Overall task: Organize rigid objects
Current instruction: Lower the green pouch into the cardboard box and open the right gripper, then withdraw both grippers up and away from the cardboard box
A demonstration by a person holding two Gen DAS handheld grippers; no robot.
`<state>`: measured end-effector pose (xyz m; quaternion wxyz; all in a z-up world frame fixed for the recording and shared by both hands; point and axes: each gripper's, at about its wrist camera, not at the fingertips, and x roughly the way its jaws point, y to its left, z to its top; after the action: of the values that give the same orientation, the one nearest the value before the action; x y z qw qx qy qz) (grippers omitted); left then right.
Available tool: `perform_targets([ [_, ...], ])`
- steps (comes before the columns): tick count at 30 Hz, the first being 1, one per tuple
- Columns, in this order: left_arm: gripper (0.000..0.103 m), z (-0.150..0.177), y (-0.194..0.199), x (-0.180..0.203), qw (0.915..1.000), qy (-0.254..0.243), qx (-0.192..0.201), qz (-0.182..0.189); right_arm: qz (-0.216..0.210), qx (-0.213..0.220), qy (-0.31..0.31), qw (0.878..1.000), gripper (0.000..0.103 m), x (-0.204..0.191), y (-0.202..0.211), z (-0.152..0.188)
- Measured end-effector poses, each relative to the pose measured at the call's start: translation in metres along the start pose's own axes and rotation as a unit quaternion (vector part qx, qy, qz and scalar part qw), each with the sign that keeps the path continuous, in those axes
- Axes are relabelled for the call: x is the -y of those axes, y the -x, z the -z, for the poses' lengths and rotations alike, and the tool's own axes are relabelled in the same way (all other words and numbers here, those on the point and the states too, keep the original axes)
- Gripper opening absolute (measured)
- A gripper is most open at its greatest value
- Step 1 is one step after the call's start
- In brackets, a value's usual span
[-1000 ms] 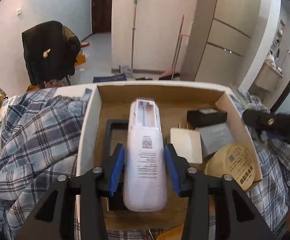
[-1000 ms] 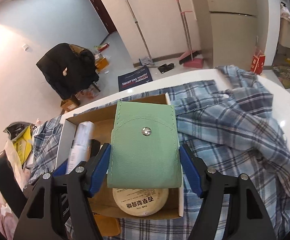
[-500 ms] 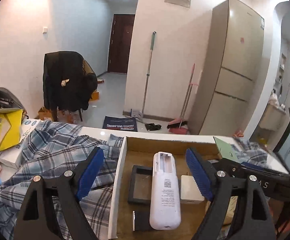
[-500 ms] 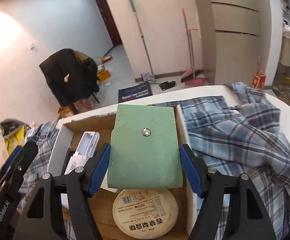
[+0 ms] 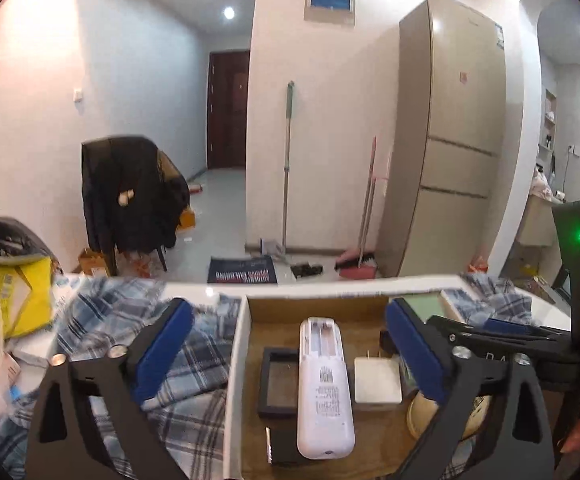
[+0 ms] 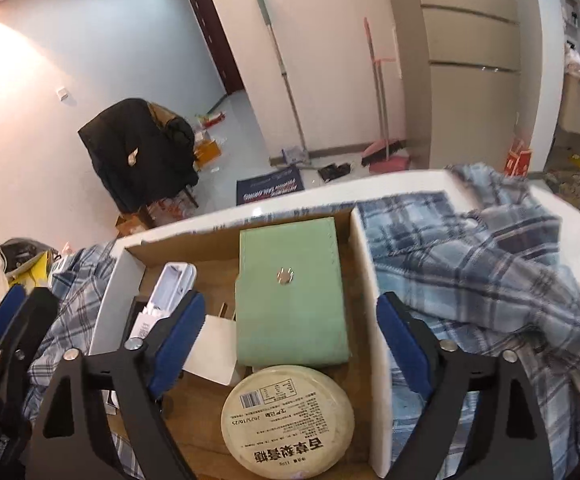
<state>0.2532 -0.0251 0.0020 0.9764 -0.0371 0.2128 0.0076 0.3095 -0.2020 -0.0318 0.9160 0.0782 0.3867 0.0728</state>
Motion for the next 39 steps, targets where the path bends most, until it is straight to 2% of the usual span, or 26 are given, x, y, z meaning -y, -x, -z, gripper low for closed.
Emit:
perform_targets([
  [3,0.103,-0.012,0.023,0.0,0.9989,-0.01,0.047,0.0,0.016,0.038,0.004,0.999,0.087,-0.004,0.026,-0.009],
  [7,0.103,-0.034,0.065,-0.002,0.994,-0.014,0.108,0.011,-0.002,0.086,-0.01,0.996,0.091,-0.008,0.077,-0.019],
  [11,0.103,-0.045,0.115,-0.011,0.9854,-0.016,0.169,-0.013,0.006,0.153,0.001,0.988,0.097,-0.014,0.136,-0.02],
  [14,0.103,-0.046,0.15,-0.018,0.9809,-0.026,0.193,0.009,0.021,0.191,0.029,0.981,0.102,-0.027,0.172,-0.009],
  [20,0.103,-0.031,0.201,-0.029,0.9775,0.004,0.205,0.048,0.016,0.209,0.088,0.974,0.102,-0.058,0.209,0.028],
  [21,0.103,-0.026,0.207,-0.032,0.9758,0.006,0.211,0.057,0.022,0.213,0.092,0.972,0.102,-0.062,0.213,0.035],
  [23,0.103,-0.012,0.214,-0.039,0.9707,-0.002,0.223,0.089,0.061,0.238,0.071,0.967,0.102,-0.061,0.22,0.047],
  [24,0.103,-0.007,0.217,-0.04,0.9711,-0.012,0.225,0.078,0.071,0.249,0.061,0.964,0.102,-0.059,0.224,0.051],
  [26,0.103,0.0,0.221,-0.043,0.9726,-0.023,0.226,0.051,0.062,0.257,0.048,0.963,0.102,-0.055,0.227,0.054],
  [28,0.103,0.006,0.224,-0.049,0.9705,-0.015,0.234,0.056,0.051,0.254,0.035,0.965,0.102,-0.052,0.224,0.052],
  [29,0.103,0.011,0.222,-0.053,0.9695,-0.004,0.241,0.047,0.05,0.25,0.025,0.967,0.102,-0.05,0.22,0.053],
  [32,0.103,0.02,0.206,-0.057,0.9723,0.007,0.23,0.042,0.05,0.229,0.003,0.972,0.102,-0.048,0.205,0.06],
  [35,0.103,0.039,0.186,-0.055,0.9746,-0.004,0.219,0.044,0.095,0.247,0.033,0.964,0.102,-0.058,0.195,0.079],
  [37,0.103,0.054,0.171,-0.051,0.9785,-0.019,0.202,0.035,0.097,0.247,0.07,0.962,0.102,-0.068,0.183,0.09],
  [39,0.103,0.067,0.156,-0.051,0.9812,-0.023,0.189,0.029,0.085,0.22,0.094,0.967,0.102,-0.073,0.164,0.097],
])
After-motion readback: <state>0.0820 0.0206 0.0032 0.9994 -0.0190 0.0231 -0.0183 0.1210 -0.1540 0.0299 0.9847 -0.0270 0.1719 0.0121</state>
